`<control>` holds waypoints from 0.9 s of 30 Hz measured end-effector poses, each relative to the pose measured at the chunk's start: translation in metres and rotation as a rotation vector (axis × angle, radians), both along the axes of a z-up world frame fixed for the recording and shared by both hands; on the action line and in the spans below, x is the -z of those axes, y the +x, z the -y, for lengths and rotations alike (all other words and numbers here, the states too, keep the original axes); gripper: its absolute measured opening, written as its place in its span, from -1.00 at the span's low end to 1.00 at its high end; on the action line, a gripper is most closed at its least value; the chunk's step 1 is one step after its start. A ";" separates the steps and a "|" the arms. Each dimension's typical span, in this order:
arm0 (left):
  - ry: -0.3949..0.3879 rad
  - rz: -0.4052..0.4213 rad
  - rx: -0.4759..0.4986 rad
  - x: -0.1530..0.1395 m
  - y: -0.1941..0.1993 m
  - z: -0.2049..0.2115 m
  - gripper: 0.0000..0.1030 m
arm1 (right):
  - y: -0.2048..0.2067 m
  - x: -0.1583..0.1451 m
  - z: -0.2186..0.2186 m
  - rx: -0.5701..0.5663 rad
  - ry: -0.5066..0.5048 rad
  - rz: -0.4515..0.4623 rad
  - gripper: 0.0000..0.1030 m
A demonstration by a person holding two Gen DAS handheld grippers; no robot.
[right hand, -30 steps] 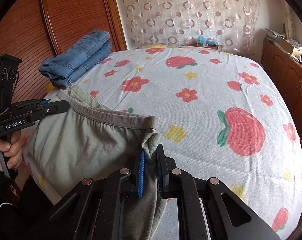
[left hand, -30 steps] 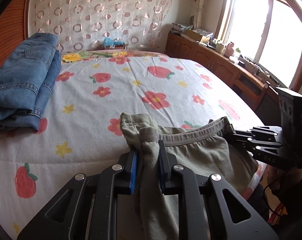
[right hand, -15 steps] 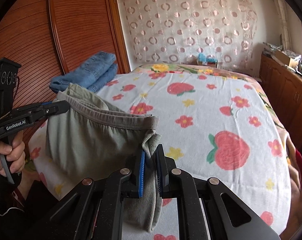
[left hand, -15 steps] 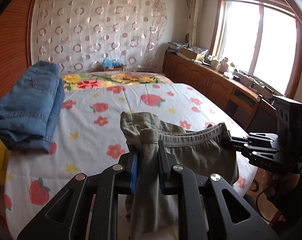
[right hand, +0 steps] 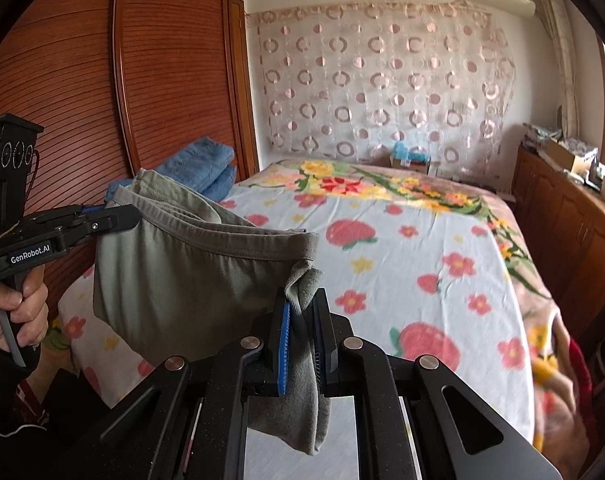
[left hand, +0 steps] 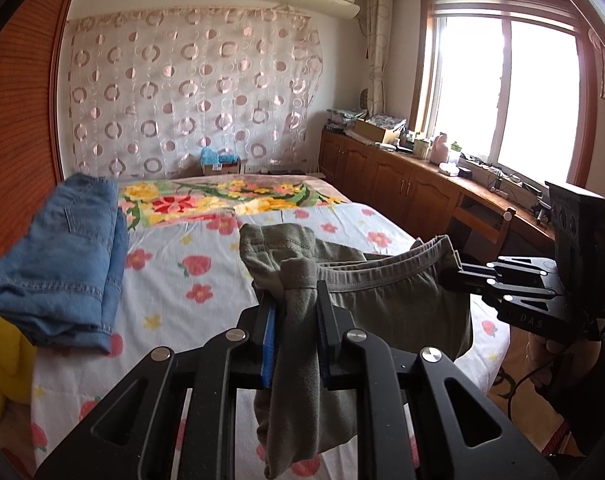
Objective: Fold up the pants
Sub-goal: 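Lift the waistband with both tools above the bed, then carry the folded grey-green pants with both tools toward the blue jeans stack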
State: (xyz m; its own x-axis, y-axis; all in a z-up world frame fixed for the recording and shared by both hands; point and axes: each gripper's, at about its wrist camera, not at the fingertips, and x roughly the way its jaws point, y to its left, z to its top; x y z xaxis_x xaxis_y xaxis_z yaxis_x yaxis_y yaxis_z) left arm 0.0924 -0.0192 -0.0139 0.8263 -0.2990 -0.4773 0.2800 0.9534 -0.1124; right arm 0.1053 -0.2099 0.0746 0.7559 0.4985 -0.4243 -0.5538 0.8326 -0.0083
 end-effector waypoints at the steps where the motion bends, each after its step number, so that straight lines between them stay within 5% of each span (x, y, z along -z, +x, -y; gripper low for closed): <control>1: 0.002 0.008 0.002 -0.003 0.001 0.000 -0.65 | -0.001 -0.002 0.000 0.001 -0.001 0.007 -0.80; 27: 0.057 0.152 -0.019 -0.067 -0.012 -0.005 -0.66 | -0.016 -0.030 0.002 -0.021 0.011 0.169 -0.80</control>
